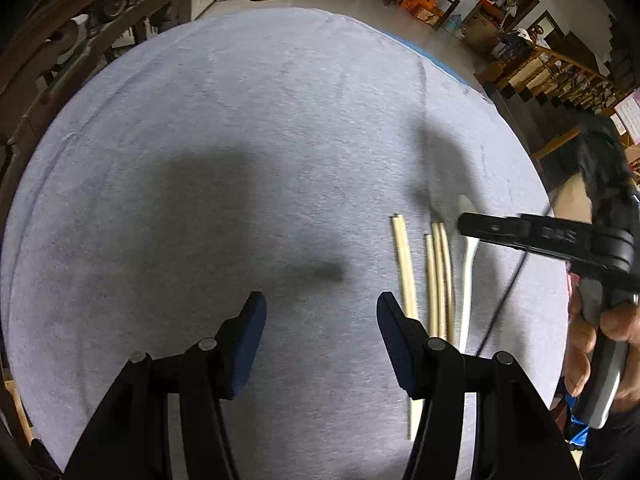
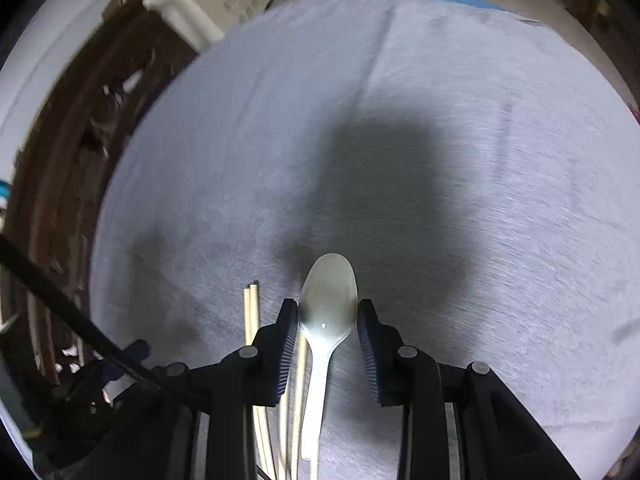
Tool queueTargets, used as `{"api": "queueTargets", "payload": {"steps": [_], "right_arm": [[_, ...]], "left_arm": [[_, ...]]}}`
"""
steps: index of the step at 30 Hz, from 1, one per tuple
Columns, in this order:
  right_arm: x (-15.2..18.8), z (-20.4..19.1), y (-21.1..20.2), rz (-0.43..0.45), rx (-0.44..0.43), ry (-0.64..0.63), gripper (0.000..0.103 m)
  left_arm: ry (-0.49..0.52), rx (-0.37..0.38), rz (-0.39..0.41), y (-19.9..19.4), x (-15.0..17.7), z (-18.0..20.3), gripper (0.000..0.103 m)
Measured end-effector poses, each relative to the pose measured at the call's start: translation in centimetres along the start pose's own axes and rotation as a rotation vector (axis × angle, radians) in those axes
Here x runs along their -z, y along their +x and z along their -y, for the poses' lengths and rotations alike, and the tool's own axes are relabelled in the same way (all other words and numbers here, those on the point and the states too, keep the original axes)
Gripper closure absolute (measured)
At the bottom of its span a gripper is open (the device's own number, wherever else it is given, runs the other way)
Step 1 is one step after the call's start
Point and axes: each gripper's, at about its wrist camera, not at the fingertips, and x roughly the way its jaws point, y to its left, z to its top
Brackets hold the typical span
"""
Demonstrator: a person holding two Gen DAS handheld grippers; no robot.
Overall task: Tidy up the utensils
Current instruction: 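Grasp another white spoon with the right gripper while the left gripper approaches the chopsticks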
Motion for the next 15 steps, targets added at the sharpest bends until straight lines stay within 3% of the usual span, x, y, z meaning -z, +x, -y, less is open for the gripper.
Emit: {"api": "queueTargets", "payload": {"steps": [8, 15], "right_arm": [[4.7, 7.2, -4.6, 0.076, -0.063, 0.086, 0.07], [8.1, 9.5, -4.8, 0.091, -0.131, 0.118, 0.07]], "left_arm": [[0.047, -0.075, -0.061, 2.1, -2.3, 3.7, 0.045], [0.05, -0.137, -0.121, 4.3, -5.1, 6.0, 0.048]]}}
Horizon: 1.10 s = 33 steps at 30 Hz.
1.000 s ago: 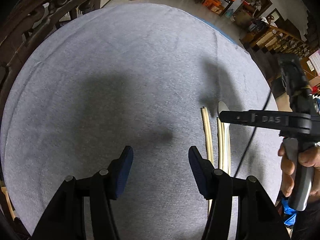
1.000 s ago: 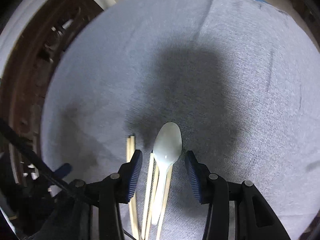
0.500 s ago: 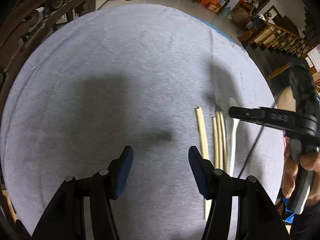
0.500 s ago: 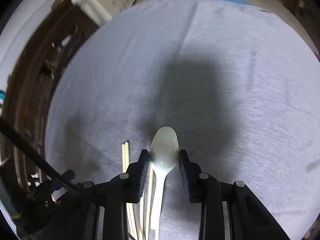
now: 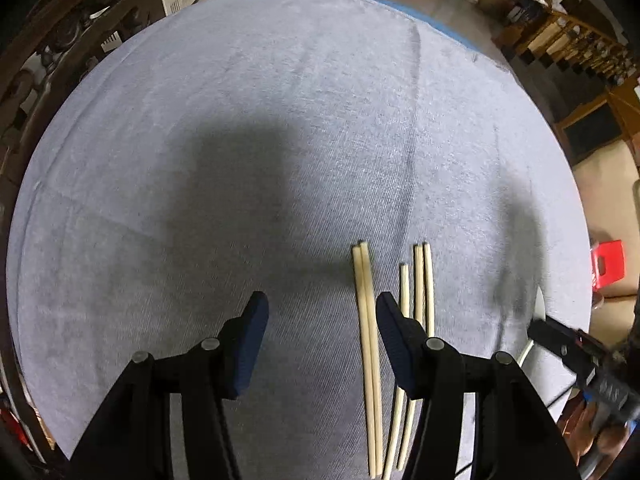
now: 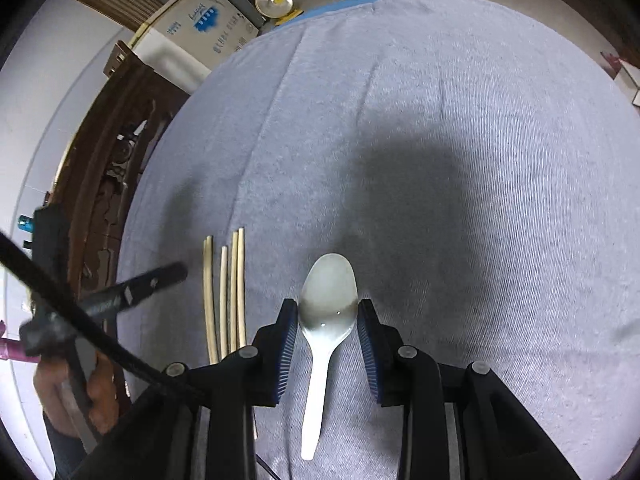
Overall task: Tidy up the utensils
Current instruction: 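Grasp another white spoon with the right gripper while the left gripper approaches the chopsticks, then grasp a wooden chopstick with the left gripper and lift it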
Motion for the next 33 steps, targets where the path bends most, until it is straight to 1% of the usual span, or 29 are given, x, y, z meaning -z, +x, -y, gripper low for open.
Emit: {"api": "queueTargets", "payload": {"steps": [1, 2, 6, 7, 8, 10, 12, 16, 17, 18, 19, 20, 22, 23, 24, 27, 30, 33], "right_arm": [[0.1, 0.1, -0.2, 0.001, -0.007, 0.001, 0.07], [0.2, 0.2, -0.3, 0.003, -0.015, 0.002, 0.07], [0.4, 0.4, -0.3, 0.008, -0.039, 0.005, 0.07], [0.4, 0.4, -0.3, 0.009, -0.042, 0.005, 0.07], [0.4, 0.4, -0.3, 0.009, -0.044, 0.005, 0.07], [0.4, 0.4, -0.3, 0.01, -0.05, 0.004, 0.07], [0.4, 0.2, -0.1, 0.009, -0.053, 0.003, 0.07], [0.3, 0.2, -0.1, 0.011, -0.054, 0.002, 0.07], [0.3, 0.1, 0.0, 0.01, -0.054, 0.003, 0.07], [0.3, 0.1, 0.0, 0.009, -0.055, 0.002, 0.07], [0.3, 0.0, -0.1, 0.011, -0.055, 0.002, 0.07], [0.3, 0.0, -0.1, 0.011, -0.056, 0.001, 0.07], [0.4, 0.1, -0.1, 0.012, -0.058, 0.003, 0.07], [0.4, 0.1, -0.2, 0.013, -0.058, 0.003, 0.07], [0.5, 0.1, -0.3, 0.013, -0.058, 0.002, 0.07], [0.5, 0.3, -0.4, 0.015, -0.06, 0.003, 0.07], [0.6, 0.4, -0.5, 0.018, -0.065, 0.004, 0.07], [0.6, 0.4, -0.4, 0.018, -0.07, 0.002, 0.07]], "left_arm": [[0.005, -0.013, -0.01, 0.3, -0.2, 0.2, 0.051], [0.006, -0.021, -0.019, 0.6, -0.5, 0.4, 0.051], [0.003, -0.053, -0.046, 2.0, -1.1, 0.8, 0.051], [0.01, -0.065, -0.042, 2.1, -1.2, 0.9, 0.051], [0.02, -0.079, -0.037, 2.1, -1.3, 1.2, 0.051], [0.019, -0.072, -0.04, 2.2, -1.4, 1.5, 0.051], [0.03, -0.099, -0.041, 2.2, -1.5, 2.1, 0.051], [0.041, -0.127, -0.071, 2.5, -2.3, 3.3, 0.051], [0.039, -0.131, -0.094, 2.8, -2.7, 3.7, 0.054], [0.043, -0.149, -0.112, 3.3, -3.2, 4.2, 0.06], [0.059, -0.178, -0.115, 3.6, -3.9, 4.9, 0.064], [0.07, -0.182, -0.123, 3.8, -4.2, 5.4, 0.068], [0.067, -0.169, -0.149, 3.9, -4.7, 6.0, 0.083], [0.068, -0.165, -0.155, 4.0, -5.0, 6.2, 0.087], [0.069, -0.157, -0.161, 4.1, -5.1, 6.4, 0.094], [0.062, -0.129, -0.165, 4.2, -5.1, 6.5, 0.098], [0.04, -0.09, -0.166, 4.1, -5.4, 6.0, 0.098], [0.043, -0.08, -0.158, 4.0, -5.5, 5.8, 0.098]]}}
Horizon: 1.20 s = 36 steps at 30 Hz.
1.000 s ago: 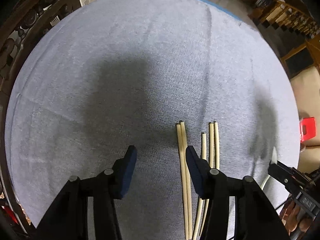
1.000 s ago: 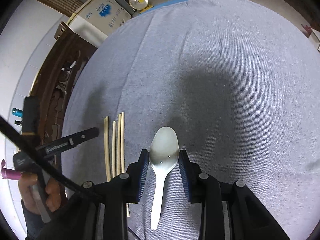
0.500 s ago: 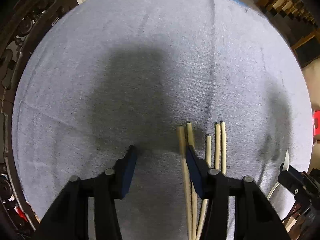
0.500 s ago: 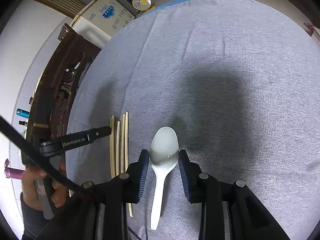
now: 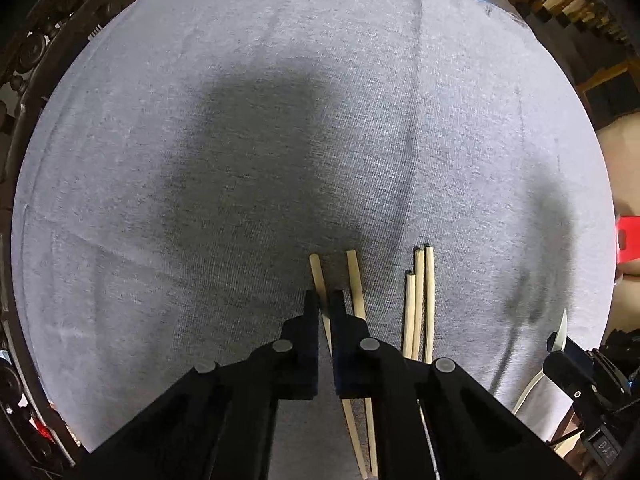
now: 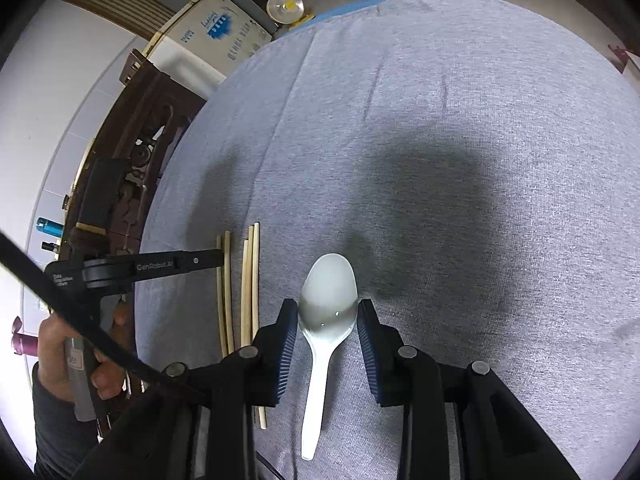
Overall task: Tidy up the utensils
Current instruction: 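Grasp a wooden chopstick with the left gripper and lift it, then carry the held spoon and chopstick over the grey metal cup with both grippers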
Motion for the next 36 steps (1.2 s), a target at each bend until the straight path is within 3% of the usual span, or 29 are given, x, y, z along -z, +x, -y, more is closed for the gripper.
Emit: {"api": "queueTargets", "payload": {"steps": [5, 13, 30, 36], "right_arm": [[0.2, -0.5, -0.6, 0.024, -0.011, -0.006, 0.07], [2.1, -1.9, -3.9, 0.144, -0.04, -0.021, 0.07], [9.4, -6.8, -13.7, 0.476, -0.062, -0.05, 0.07], [12.8, -9.1, -15.7, 0.606, -0.019, -0.102, 0.07]], "left_arm": [[0.002, 0.024, 0.037, -1.1, 1.6, -1.4, 0.099], [-0.034, 0.104, 0.194, -5.9, 5.7, -5.1, 0.099], [-0.058, 0.209, 0.503, -15.9, 14.8, -8.0, 0.099], [-0.042, 0.224, 0.605, -19.5, 18.1, -7.6, 0.1]]}}
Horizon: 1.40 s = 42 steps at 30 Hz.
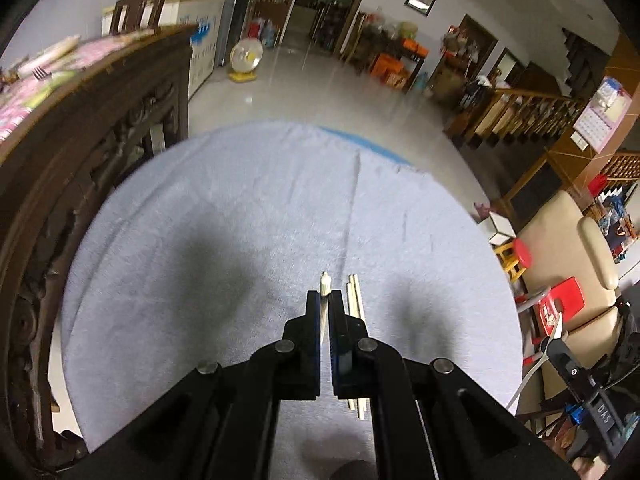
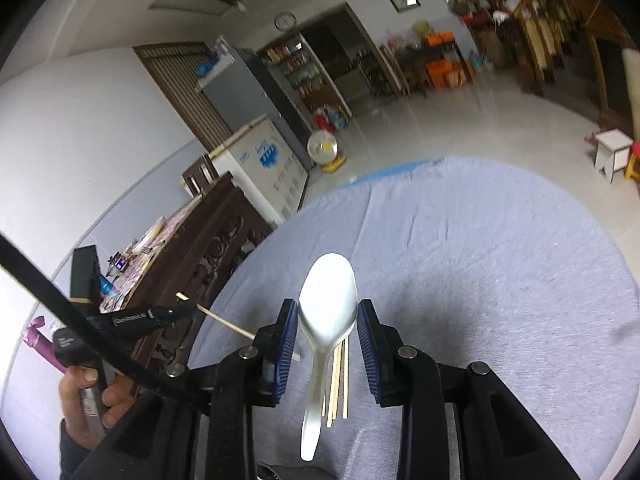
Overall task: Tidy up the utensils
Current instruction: 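Carry the held spoon and chopstick over the grey metal cup with both grippers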
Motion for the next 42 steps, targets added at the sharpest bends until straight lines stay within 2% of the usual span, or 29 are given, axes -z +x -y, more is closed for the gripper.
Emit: {"api": "queueTargets", "payload": {"steps": [4, 12, 18, 28, 42], "right_arm": [[0.8, -1.0, -1.2, 0.038, 0.01, -0.027, 0.07], [1.3, -1.5, -1.8, 0.038, 0.001, -0.026, 0.07], [1.7, -1.8, -3.0, 0.075, -0.037, -0.029, 0.07], [3.6, -4.8, -6.1, 0.161, -0.073, -0.098, 0.07], [6.2, -5.6, -5.8, 0.17, -0.069, -0.124, 0.07]], "left_arm": [[0.017, 0.009, 0.026, -1.7, 0.2, 0.6, 0.1], [0.023, 0.014, 0.029, -2.4, 0.4, 0.5, 0.1], [0.051, 0.019, 0.058, -3.7, 1.2, 0.8, 0.1], [0.115, 0.076, 0.14, -9.4, 2.7, 2.6, 0.1], [0.21, 0.181, 0.181, -16.4, 6.5, 5.3, 0.1]]}}
